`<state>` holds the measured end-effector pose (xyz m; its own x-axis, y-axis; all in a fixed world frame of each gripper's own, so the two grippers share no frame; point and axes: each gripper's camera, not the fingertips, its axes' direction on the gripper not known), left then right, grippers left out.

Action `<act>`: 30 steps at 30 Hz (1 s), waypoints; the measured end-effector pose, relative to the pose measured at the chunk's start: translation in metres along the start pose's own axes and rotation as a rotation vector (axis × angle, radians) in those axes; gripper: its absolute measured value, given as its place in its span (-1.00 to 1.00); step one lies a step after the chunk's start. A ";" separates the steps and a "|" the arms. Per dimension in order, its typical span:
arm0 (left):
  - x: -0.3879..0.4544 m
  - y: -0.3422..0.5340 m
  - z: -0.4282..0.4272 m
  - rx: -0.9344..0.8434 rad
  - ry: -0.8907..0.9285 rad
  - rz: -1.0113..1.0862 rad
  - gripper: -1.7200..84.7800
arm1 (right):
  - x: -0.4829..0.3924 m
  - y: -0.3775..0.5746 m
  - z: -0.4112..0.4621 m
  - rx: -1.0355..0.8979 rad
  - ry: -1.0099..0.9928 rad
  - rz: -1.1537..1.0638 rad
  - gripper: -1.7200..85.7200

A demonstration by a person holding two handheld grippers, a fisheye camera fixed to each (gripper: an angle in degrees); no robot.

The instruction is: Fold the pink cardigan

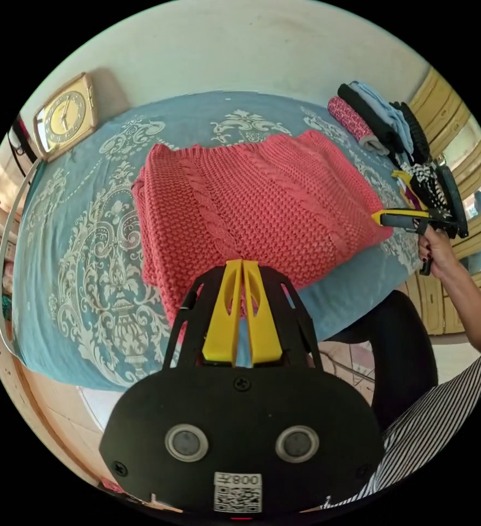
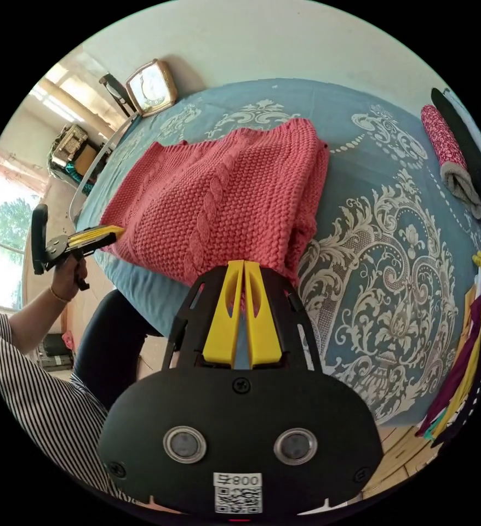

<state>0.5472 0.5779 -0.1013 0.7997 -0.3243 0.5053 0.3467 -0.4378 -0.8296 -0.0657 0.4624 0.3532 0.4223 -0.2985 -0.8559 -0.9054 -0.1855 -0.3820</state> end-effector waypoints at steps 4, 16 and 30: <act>-0.029 0.026 -0.007 0.123 0.058 -0.073 -0.95 | -0.035 -0.025 -0.032 0.130 0.012 -0.090 -0.96; -0.159 0.121 0.050 0.220 0.349 -0.495 -0.69 | -0.103 -0.115 0.062 -0.073 -0.028 -0.252 -0.95; -0.194 0.155 0.141 0.134 0.593 -0.584 -0.62 | -0.235 -0.235 0.089 -0.068 -0.207 -0.361 -0.71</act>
<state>0.5148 0.6917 -0.3619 0.0966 -0.4799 0.8720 0.7097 -0.5811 -0.3984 0.0444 0.6595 0.6127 0.6877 -0.0100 -0.7260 -0.6930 -0.3072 -0.6522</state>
